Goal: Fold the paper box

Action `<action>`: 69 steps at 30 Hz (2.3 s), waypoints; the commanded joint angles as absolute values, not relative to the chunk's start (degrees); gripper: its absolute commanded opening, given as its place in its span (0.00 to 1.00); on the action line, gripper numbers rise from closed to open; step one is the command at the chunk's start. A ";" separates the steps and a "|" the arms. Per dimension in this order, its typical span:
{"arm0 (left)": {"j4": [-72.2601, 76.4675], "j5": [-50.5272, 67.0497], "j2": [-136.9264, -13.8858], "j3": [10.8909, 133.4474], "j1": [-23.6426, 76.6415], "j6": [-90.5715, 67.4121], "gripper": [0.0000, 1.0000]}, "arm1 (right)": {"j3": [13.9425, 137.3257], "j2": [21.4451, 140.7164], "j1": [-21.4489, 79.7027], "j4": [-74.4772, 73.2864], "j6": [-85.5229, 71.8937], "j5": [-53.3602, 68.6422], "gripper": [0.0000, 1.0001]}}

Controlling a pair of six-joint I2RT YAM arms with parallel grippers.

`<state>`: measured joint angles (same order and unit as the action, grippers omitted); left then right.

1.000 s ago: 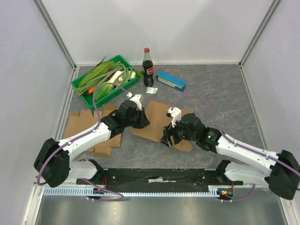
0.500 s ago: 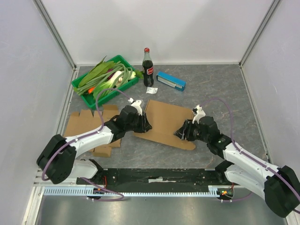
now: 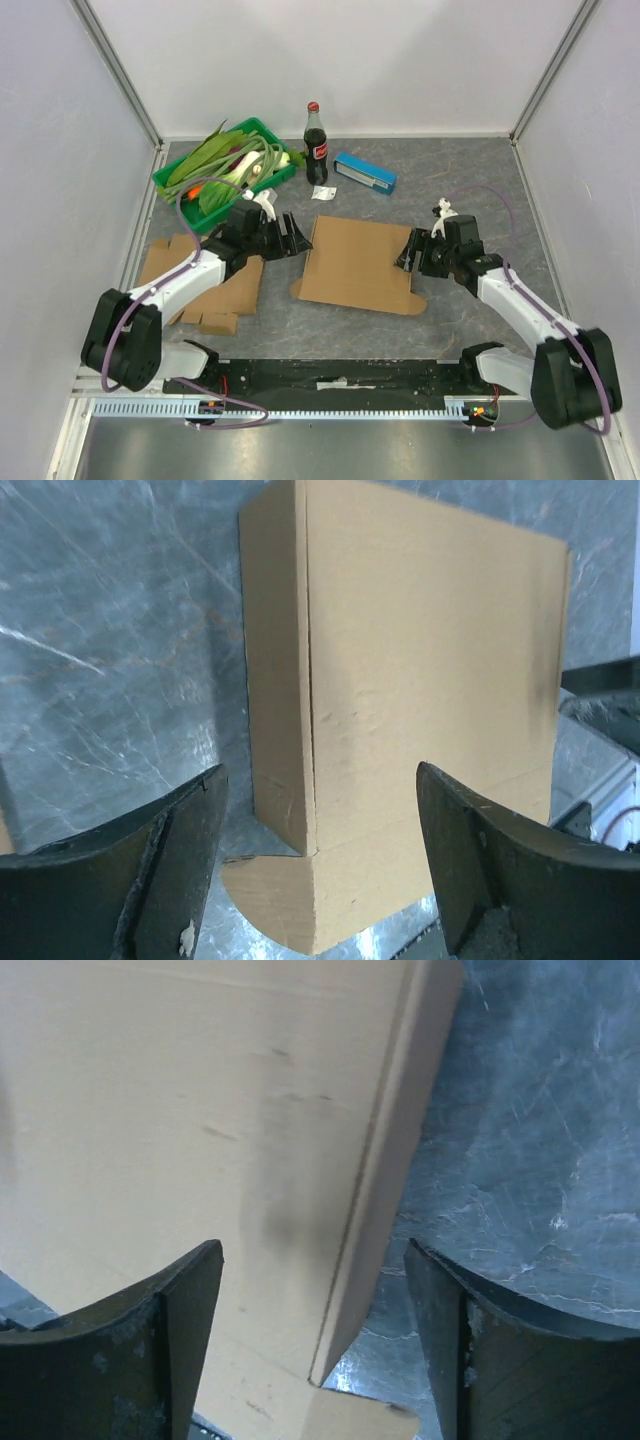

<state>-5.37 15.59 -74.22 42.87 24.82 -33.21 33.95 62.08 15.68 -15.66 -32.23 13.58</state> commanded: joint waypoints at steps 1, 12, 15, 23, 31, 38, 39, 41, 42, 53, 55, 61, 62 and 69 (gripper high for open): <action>-0.62 21.97 -77.60 41.93 24.70 -37.70 0.81 | 35.60 68.55 10.30 -14.60 -28.83 23.80 0.74; 8.41 25.74 -81.47 37.54 24.78 -39.72 0.84 | 26.11 73.82 -5.18 -1.32 -31.99 38.40 0.29; 11.68 28.20 -82.96 36.13 24.79 -41.66 0.86 | 25.14 75.23 -7.90 -1.23 -31.21 40.16 0.25; 16.60 29.17 -85.60 33.84 24.87 -44.03 0.88 | 23.73 77.60 -13.71 -3.25 -29.36 39.90 0.25; 34.96 35.24 -93.25 31.38 27.25 -53.51 0.89 | 23.91 78.57 -14.41 -3.16 -28.65 39.99 0.25; 48.60 39.02 -95.28 28.92 27.51 -62.48 0.72 | 24.96 76.74 -13.71 -3.95 -26.72 39.03 0.36; 48.34 38.94 -94.49 29.00 27.51 -63.01 0.70 | 25.13 75.60 -13.19 -4.13 -26.63 38.85 0.40; 43.97 38.85 -91.68 30.49 27.51 -62.93 0.61 | 27.32 70.70 -10.47 -6.67 -26.54 36.41 0.57; 41.77 38.67 -90.45 31.11 27.42 -62.67 0.59 | 28.64 68.58 -8.98 -8.16 -26.28 34.47 0.64; 1.27 43.05 -81.92 43.49 22.24 -68.46 0.33 | 54.57 55.13 33.09 -28.57 -5.66 1.33 0.98; -5.68 43.77 -81.04 45.17 21.80 -69.87 0.33 | 55.63 53.88 42.91 -27.95 -3.27 -2.70 0.98; -16.78 46.31 -74.90 44.83 19.87 -76.64 0.33 | 62.13 61.51 64.28 -31.90 6.04 -12.18 0.98; -18.53 46.75 -74.19 44.74 19.17 -76.64 0.33 | 62.40 63.26 66.51 -31.73 6.93 -17.35 0.98; -27.68 48.60 -70.14 44.65 17.14 -78.13 0.30 | 65.56 70.22 74.87 -33.66 11.16 -25.20 0.98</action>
<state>-20.84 43.88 -72.84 43.75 17.96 -73.71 61.21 67.64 72.10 -31.40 6.57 -14.90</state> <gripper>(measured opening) 0.676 0.979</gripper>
